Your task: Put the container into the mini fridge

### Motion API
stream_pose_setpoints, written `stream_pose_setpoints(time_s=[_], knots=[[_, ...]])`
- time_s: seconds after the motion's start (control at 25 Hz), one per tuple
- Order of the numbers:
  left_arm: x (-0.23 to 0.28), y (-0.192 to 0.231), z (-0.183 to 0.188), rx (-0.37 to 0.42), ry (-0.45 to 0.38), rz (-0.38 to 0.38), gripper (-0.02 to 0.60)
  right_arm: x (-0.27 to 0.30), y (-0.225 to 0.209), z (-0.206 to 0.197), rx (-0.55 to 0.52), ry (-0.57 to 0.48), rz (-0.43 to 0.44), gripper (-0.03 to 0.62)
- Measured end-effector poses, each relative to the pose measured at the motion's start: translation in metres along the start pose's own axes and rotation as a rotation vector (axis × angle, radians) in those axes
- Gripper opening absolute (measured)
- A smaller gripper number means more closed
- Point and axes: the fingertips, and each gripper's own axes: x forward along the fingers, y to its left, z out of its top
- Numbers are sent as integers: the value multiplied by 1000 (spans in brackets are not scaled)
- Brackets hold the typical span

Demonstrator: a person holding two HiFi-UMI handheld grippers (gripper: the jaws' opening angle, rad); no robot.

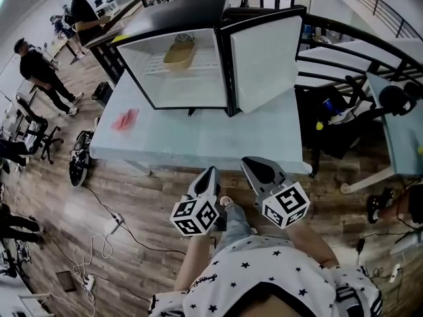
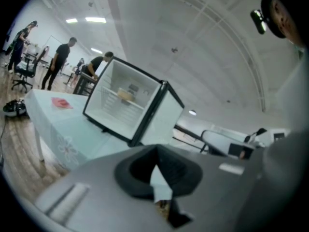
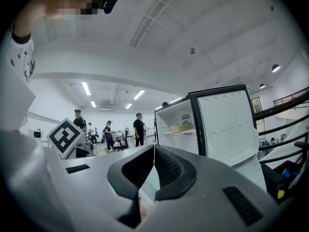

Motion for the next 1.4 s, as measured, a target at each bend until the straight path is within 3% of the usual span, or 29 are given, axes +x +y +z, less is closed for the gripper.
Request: stream_pose_setpoints(time_s=[0.4, 1.4], knots=[[-23, -13, -22, -5, 11, 2, 6, -25, 11, -6, -6, -4, 3, 21], [-28, -11, -16, -30, -12, 7, 6, -26, 18, -2, -39, -6, 7, 20]])
